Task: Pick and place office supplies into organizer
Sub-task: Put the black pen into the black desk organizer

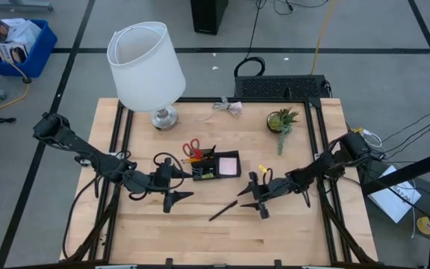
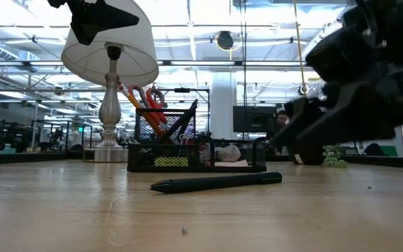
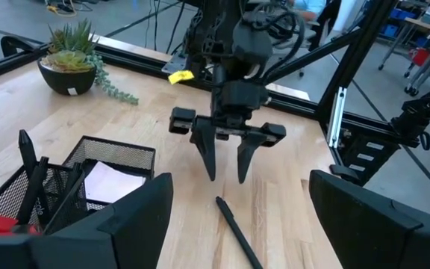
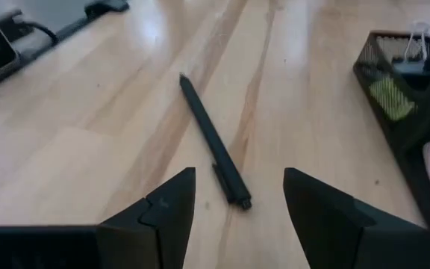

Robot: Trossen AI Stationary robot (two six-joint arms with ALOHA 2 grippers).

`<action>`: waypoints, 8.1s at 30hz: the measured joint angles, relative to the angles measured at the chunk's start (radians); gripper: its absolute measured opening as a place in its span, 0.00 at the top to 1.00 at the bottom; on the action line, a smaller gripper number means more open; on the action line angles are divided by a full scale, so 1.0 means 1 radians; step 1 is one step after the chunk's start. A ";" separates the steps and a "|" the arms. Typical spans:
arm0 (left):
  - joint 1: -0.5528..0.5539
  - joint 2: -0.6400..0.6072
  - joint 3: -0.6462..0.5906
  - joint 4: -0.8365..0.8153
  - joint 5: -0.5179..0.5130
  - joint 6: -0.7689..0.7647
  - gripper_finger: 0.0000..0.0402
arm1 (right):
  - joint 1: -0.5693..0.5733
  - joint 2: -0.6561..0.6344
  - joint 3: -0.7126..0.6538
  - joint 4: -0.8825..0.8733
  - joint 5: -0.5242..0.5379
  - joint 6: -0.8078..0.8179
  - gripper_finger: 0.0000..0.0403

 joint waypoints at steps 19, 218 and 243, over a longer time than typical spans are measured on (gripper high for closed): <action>0.000 0.000 0.000 -0.001 0.000 0.001 0.20 | -0.008 0.241 0.082 0.150 -0.101 -0.056 0.51; 0.028 0.008 0.000 0.120 -0.001 -0.053 0.32 | -0.029 -0.195 0.554 -0.932 0.820 -1.231 0.88; 0.028 0.008 0.000 0.116 -0.002 -0.045 0.32 | -0.155 -0.149 0.553 -0.917 0.579 -1.722 0.87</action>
